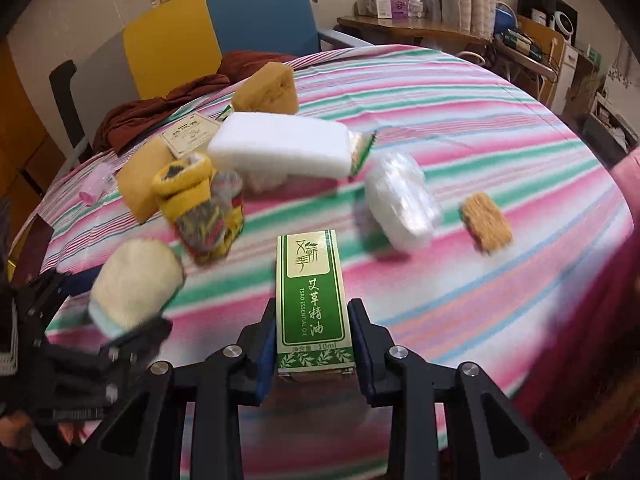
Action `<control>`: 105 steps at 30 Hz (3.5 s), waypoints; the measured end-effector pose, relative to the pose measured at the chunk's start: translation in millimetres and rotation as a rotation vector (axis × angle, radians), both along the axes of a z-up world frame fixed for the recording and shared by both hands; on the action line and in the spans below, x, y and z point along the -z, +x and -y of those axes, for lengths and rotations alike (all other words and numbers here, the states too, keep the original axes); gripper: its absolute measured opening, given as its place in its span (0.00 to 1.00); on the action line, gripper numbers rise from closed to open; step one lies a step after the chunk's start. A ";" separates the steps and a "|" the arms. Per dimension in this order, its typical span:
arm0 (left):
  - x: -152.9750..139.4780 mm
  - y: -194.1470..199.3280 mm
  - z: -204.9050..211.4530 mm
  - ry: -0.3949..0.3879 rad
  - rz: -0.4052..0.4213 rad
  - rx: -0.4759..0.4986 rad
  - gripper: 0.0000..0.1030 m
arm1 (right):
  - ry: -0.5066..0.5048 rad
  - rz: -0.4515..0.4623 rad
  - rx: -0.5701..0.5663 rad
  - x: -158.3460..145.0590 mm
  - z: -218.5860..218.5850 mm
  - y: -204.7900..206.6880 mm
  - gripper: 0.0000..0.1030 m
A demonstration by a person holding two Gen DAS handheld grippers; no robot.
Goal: Organize objects
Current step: 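Grasp the cream knitted cap with left gripper while right gripper grasps green box, then carry cap and green box to the gold tray and open both grippers, then grasp the yellow sponge with left gripper while right gripper grasps yellow sock bundle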
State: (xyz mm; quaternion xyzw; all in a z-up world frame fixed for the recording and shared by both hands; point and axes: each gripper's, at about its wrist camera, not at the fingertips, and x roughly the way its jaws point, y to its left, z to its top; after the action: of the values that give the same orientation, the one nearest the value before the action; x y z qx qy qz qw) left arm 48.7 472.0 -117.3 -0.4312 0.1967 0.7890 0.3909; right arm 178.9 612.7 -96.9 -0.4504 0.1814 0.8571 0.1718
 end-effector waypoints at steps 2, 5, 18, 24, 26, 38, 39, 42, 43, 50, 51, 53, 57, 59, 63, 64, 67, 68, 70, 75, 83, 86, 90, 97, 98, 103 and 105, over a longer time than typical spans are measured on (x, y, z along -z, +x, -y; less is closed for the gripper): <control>-5.3 1.0 4.8 0.022 -0.006 0.007 0.50 | -0.002 0.005 0.005 -3.0 4.6 10.8 0.32; -9.8 -0.9 14.0 0.026 0.017 -0.006 0.48 | 0.003 -0.007 0.011 -11.0 14.1 23.9 0.32; -45.6 5.6 131.7 0.170 0.071 -0.153 0.48 | 0.037 -0.082 -0.205 -56.4 107.0 -14.4 0.31; -73.7 -5.1 219.5 0.216 0.023 -0.279 0.48 | 0.041 -0.131 -0.369 -77.1 185.7 -62.3 0.31; -81.4 -14.5 253.1 0.220 0.005 -0.336 0.48 | 0.042 -0.151 -0.428 -85.3 215.6 -80.4 0.32; -87.9 -95.8 417.2 0.148 -0.009 -0.653 0.48 | -0.031 -0.146 -0.677 -93.2 370.5 -185.6 0.31; -86.5 -102.2 425.8 0.144 -0.007 -0.667 0.48 | -0.037 -0.136 -0.687 -90.4 380.2 -194.6 0.32; -79.9 -125.1 451.8 0.123 0.007 -0.721 0.48 | -0.036 -0.093 -0.702 -77.9 410.5 -221.6 0.32; -77.8 -133.3 458.1 0.119 0.014 -0.733 0.48 | -0.035 -0.080 -0.702 -73.0 414.8 -228.6 0.32; -57.2 -172.9 486.4 0.057 0.055 -0.806 0.49 | -0.106 -0.037 -0.668 -49.9 444.8 -279.5 0.33; -53.9 -178.8 489.1 0.054 0.063 -0.822 0.49 | -0.132 -0.047 -0.666 -48.0 445.4 -284.5 0.36; -49.2 -189.8 493.8 0.068 0.083 -0.844 0.56 | -0.194 -0.045 -0.669 -42.2 448.6 -294.6 0.44; -53.4 -191.5 499.0 0.134 0.064 -0.872 0.97 | -0.273 -0.031 -0.632 -38.2 441.8 -293.7 0.47; -58.9 -187.7 499.2 0.140 0.027 -0.888 1.00 | -0.287 -0.026 -0.632 -37.8 435.8 -290.0 0.47; -65.3 -184.6 502.7 0.144 0.010 -0.926 1.00 | -0.275 -0.050 -0.632 -43.5 425.1 -273.9 0.47; -65.9 -182.2 504.5 0.152 0.014 -0.944 1.00 | -0.274 -0.057 -0.635 -45.2 424.1 -272.5 0.47; -68.5 -175.3 506.6 0.169 0.015 -1.001 1.00 | -0.248 -0.083 -0.651 -52.1 423.2 -262.0 0.47; -69.7 -171.6 506.2 0.171 0.015 -1.019 1.00 | -0.230 -0.094 -0.662 -55.4 424.1 -257.6 0.47; -71.5 -163.8 506.6 0.183 0.015 -1.045 1.00 | -0.191 -0.123 -0.675 -63.3 424.3 -246.7 0.47; -80.8 -140.1 496.8 0.239 -0.025 -1.037 1.00 | -0.128 -0.194 -0.697 -80.0 418.4 -220.2 0.47; -98.8 -112.4 460.8 0.274 -0.076 -0.962 1.00 | -0.033 -0.285 -0.694 -100.1 404.8 -191.4 0.47; -103.2 -102.8 444.5 0.269 -0.089 -0.935 1.00 | -0.021 -0.283 -0.687 -100.5 394.3 -181.2 0.47; -104.7 -91.1 425.2 0.276 -0.088 -0.903 1.00 | -0.019 -0.279 -0.645 -98.8 373.6 -167.2 0.47; -104.7 -72.0 383.9 0.299 -0.053 -0.835 1.00 | 0.027 -0.275 -0.566 -91.1 324.4 -138.5 0.47; -105.2 -69.0 377.4 0.302 -0.048 -0.817 1.00 | 0.033 -0.273 -0.551 -89.0 314.1 -133.5 0.47; -110.5 -53.6 336.9 0.297 -0.054 -0.727 1.00 | 0.105 -0.230 -0.447 -69.2 257.1 -104.3 0.47; -111.5 -48.0 322.3 0.288 -0.062 -0.700 1.00 | 0.122 -0.203 -0.401 -58.3 234.2 -96.4 0.47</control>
State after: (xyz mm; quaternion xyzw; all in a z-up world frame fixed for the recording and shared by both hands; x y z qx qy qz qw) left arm 0.7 149.7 -5.8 -0.3889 -0.0638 0.9070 0.1484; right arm 82.5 378.5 -38.6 -0.3778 0.0527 0.9244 0.0059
